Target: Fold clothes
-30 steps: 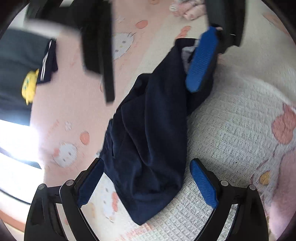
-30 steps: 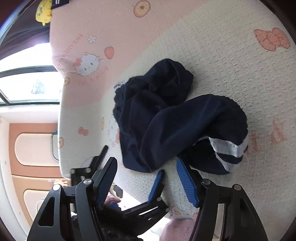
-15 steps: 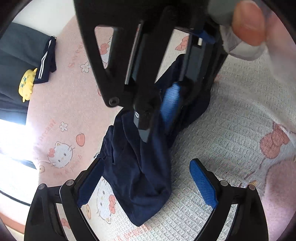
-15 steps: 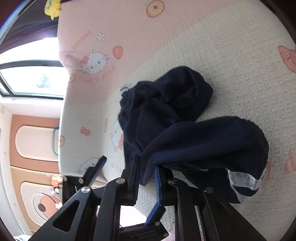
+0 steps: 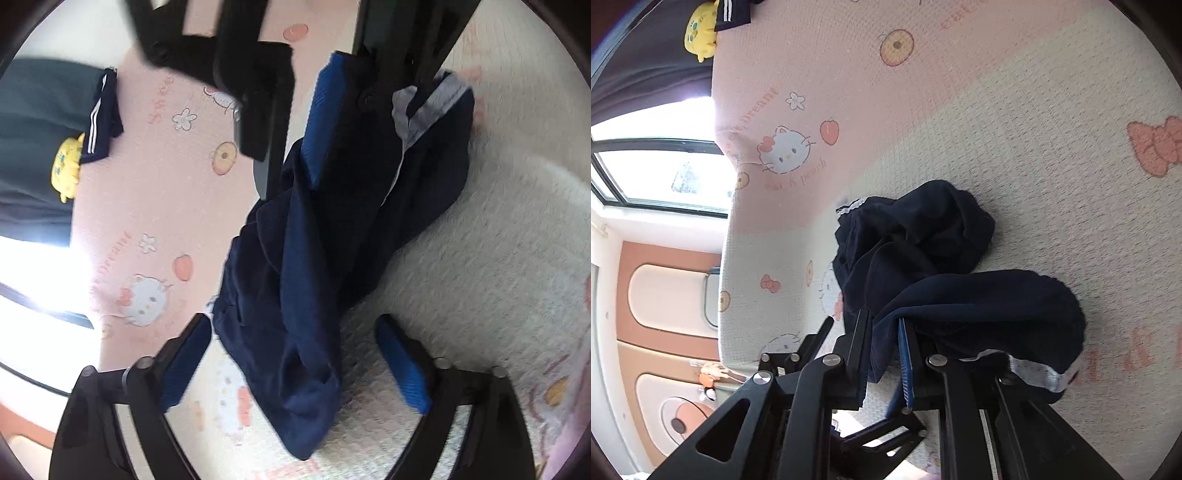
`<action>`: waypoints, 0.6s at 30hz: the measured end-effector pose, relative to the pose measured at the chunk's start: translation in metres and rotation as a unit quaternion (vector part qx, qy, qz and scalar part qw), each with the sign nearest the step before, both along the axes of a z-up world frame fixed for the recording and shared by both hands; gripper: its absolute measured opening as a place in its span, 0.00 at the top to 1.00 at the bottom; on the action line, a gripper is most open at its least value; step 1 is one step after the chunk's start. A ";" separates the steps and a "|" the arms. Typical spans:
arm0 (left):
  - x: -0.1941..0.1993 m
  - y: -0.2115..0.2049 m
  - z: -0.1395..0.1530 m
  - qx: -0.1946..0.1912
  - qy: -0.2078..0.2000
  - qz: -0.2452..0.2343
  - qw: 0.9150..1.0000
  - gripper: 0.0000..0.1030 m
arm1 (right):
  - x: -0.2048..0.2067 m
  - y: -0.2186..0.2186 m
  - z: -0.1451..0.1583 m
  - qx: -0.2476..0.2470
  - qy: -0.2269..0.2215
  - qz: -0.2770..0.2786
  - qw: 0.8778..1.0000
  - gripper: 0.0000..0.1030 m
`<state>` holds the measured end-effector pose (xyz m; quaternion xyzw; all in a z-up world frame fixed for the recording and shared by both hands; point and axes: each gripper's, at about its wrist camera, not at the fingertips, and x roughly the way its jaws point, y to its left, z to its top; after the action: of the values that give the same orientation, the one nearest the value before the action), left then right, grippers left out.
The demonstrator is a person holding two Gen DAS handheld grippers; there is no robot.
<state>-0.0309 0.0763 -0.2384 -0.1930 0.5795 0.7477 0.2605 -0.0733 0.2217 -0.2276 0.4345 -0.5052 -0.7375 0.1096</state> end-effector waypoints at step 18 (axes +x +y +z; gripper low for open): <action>0.020 0.001 -0.003 0.069 -0.062 0.088 0.992 0.56 | 0.011 0.008 -0.004 -0.030 -0.019 0.015 0.999 0.87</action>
<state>-0.0107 0.0774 -0.2413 -0.2708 0.4902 0.7924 0.2418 -0.0623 0.2301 -0.2312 0.4523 -0.5220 -0.7124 0.1243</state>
